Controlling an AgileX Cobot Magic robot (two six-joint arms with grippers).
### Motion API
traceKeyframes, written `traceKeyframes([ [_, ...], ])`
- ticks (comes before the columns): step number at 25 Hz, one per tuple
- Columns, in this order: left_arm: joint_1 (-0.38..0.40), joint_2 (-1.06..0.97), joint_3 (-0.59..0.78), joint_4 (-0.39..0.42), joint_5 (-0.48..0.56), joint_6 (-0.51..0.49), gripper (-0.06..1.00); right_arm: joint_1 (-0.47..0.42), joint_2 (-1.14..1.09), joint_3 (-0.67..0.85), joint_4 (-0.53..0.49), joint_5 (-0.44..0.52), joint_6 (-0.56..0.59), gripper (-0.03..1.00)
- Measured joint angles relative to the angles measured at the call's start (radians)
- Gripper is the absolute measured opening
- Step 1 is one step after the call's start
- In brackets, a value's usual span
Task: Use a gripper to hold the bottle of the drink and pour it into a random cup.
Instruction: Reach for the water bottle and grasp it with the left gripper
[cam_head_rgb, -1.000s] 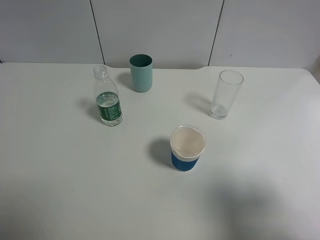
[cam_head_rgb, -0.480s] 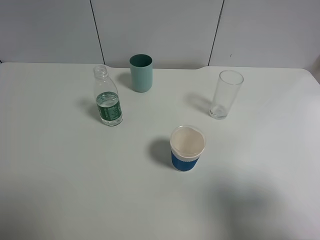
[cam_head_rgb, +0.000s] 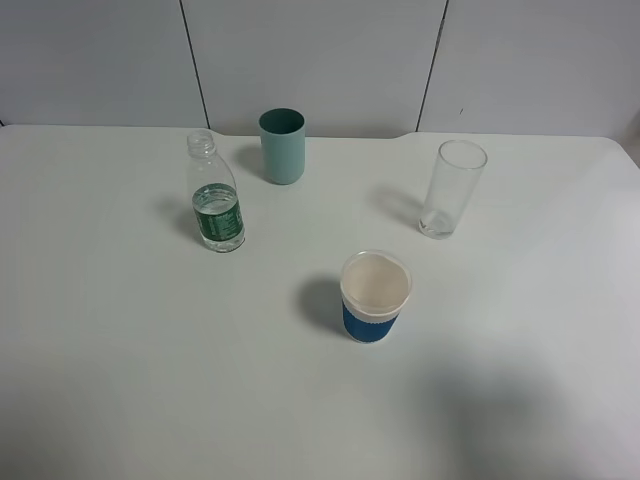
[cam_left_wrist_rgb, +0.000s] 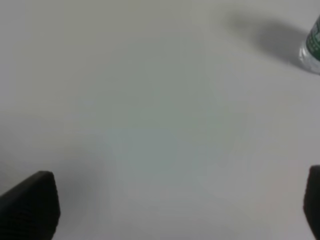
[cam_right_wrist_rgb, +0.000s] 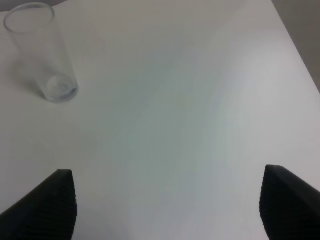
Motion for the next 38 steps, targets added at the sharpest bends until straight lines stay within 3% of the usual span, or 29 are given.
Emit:
traceKeyframes([
  [11, -0.015, 0.142, 0.0, 0.001, -0.127, 0.138, 0.99, 0.0, 0.0, 0.0, 0.0, 0.0, 0.0, 0.75],
  [28, -0.254, 0.471, 0.017, 0.053, -0.319, 0.141, 0.99, 0.0, 0.0, 0.0, 0.0, 0.0, 0.0, 0.75],
  [38, -0.275, 0.625, 0.097, 0.053, -0.49, 0.141, 0.99, 0.0, 0.0, 0.0, 0.0, 0.0, 0.0, 0.75],
])
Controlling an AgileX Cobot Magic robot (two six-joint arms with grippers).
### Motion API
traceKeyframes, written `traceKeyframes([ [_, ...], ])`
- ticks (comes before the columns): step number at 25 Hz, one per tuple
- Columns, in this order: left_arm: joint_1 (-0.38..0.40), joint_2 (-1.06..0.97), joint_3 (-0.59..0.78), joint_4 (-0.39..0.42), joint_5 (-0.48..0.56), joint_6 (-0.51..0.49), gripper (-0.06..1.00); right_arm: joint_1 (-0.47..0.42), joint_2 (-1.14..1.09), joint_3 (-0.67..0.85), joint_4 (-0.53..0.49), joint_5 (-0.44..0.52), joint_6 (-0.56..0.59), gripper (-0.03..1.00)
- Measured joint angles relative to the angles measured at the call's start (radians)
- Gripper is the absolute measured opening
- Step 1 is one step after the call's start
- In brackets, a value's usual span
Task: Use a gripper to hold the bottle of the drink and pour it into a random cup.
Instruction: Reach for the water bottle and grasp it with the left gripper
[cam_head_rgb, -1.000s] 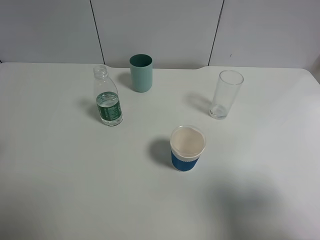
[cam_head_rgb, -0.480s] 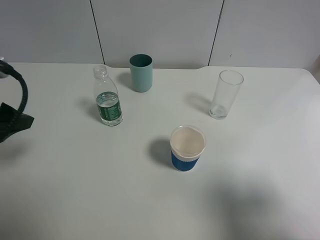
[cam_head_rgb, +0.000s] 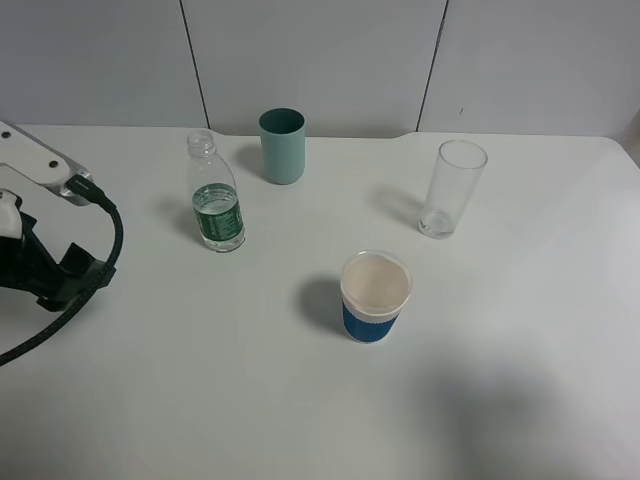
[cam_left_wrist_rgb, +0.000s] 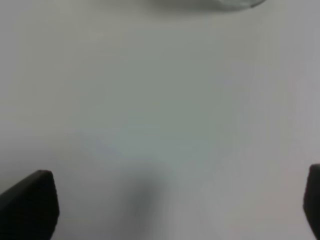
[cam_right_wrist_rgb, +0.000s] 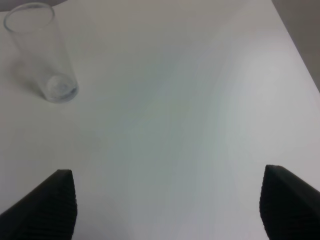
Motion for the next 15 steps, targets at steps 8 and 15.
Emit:
traceKeyframes([
  [8, 0.0, 0.188, 0.001, -0.016, -0.153, 0.0, 0.99, 0.0, 0.0, 0.0, 0.0, 0.0, 0.0, 0.75],
  [15, 0.0, 0.325, 0.035, -0.064, -0.38, 0.0, 0.99, 0.0, 0.0, 0.0, 0.0, 0.0, 0.0, 0.75],
])
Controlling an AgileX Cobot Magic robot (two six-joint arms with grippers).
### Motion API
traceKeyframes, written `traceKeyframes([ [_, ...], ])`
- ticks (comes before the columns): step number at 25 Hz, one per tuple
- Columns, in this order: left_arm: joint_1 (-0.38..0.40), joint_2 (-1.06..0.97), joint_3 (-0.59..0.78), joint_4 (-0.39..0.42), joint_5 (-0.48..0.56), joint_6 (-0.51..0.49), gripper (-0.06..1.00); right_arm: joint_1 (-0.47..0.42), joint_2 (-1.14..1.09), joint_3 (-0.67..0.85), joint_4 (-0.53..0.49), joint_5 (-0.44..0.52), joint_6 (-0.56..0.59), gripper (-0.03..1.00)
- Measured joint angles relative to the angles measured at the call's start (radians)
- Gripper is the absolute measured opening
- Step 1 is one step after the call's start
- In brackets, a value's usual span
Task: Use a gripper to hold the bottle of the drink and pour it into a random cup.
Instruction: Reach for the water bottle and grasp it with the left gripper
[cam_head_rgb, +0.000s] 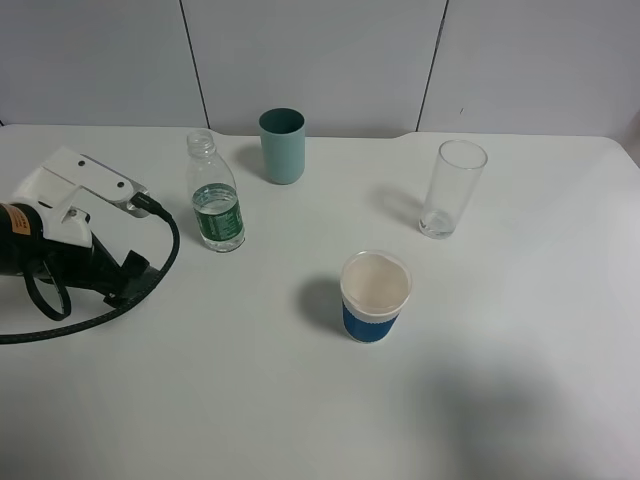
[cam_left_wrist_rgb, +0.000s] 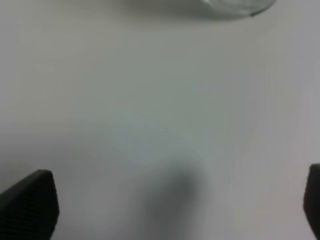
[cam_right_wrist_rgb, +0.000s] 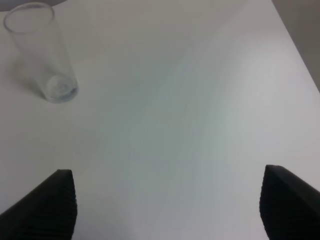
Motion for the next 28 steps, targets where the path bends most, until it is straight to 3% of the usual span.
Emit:
traceKeyframes([
  [4, 0.0, 0.034, 0.042, -0.001, -0.146, 0.0, 0.99, 0.0, 0.0, 0.0, 0.0, 0.0, 0.0, 0.75],
  [11, 0.0, 0.099, 0.052, 0.022, -0.277, -0.045, 0.99, 0.0, 0.0, 0.0, 0.0, 0.0, 0.0, 0.75],
  [16, 0.0, 0.171, 0.053, 0.093, -0.421, -0.113, 0.99, 0.0, 0.0, 0.0, 0.0, 0.0, 0.0, 0.75],
  [21, 0.0, 0.248, 0.069, 0.184, -0.629, -0.173, 0.99, 0.0, 0.0, 0.0, 0.0, 0.0, 0.0, 0.75],
  [28, 0.0, 0.377, 0.073, 0.236, -0.812, -0.202, 0.99, 0.0, 0.0, 0.0, 0.0, 0.0, 0.0, 0.75],
])
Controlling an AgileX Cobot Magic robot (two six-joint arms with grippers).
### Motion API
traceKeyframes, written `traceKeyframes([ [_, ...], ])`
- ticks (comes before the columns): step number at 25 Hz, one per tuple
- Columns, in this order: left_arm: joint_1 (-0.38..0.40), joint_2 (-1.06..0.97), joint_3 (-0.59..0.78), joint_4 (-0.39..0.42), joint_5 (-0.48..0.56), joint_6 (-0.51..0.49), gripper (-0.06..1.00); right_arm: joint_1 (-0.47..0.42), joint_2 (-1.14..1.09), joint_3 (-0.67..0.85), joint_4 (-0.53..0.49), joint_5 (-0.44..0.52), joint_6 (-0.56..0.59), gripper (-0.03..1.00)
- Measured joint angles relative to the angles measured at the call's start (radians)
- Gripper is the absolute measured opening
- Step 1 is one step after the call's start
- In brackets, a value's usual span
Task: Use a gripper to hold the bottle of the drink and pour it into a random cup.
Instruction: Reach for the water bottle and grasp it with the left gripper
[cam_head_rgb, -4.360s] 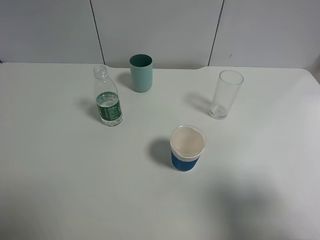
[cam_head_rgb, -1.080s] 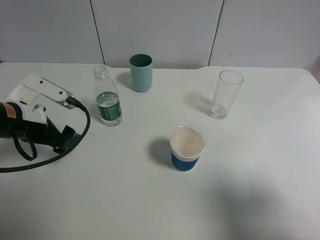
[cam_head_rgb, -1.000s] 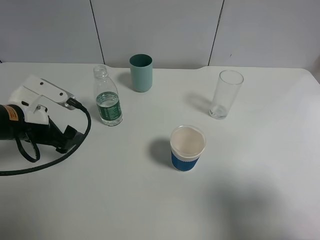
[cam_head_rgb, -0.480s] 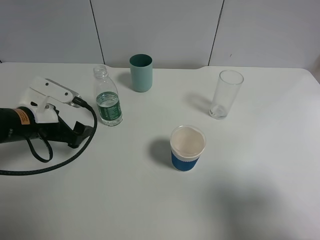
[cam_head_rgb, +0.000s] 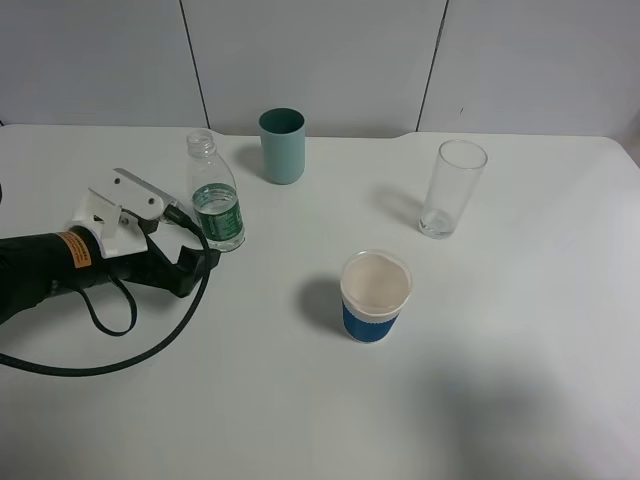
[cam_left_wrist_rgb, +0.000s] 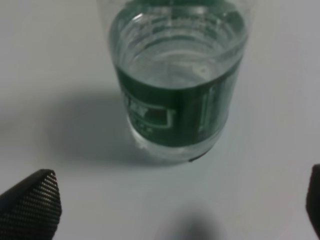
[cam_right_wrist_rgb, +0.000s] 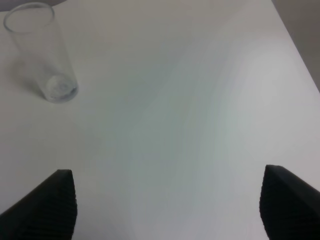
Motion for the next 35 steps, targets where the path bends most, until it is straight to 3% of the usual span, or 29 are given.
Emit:
traceKeyframes([
  [5, 0.0, 0.045, 0.001, 0.001, -0.125, -0.016, 0.99, 0.0, 0.0, 0.0, 0.0, 0.0, 0.0, 0.75],
  [14, 0.0, 0.05, 0.001, 0.001, -0.188, -0.018, 0.99, 0.0, 0.0, 0.0, 0.0, 0.0, 0.0, 0.75],
  [23, 0.0, 0.175, 0.001, 0.001, -0.347, -0.018, 0.99, 0.0, 0.0, 0.0, 0.0, 0.0, 0.0, 0.75],
  [35, 0.0, 0.287, -0.104, 0.002, -0.358, -0.018, 0.99, 0.0, 0.0, 0.0, 0.0, 0.0, 0.0, 0.75],
])
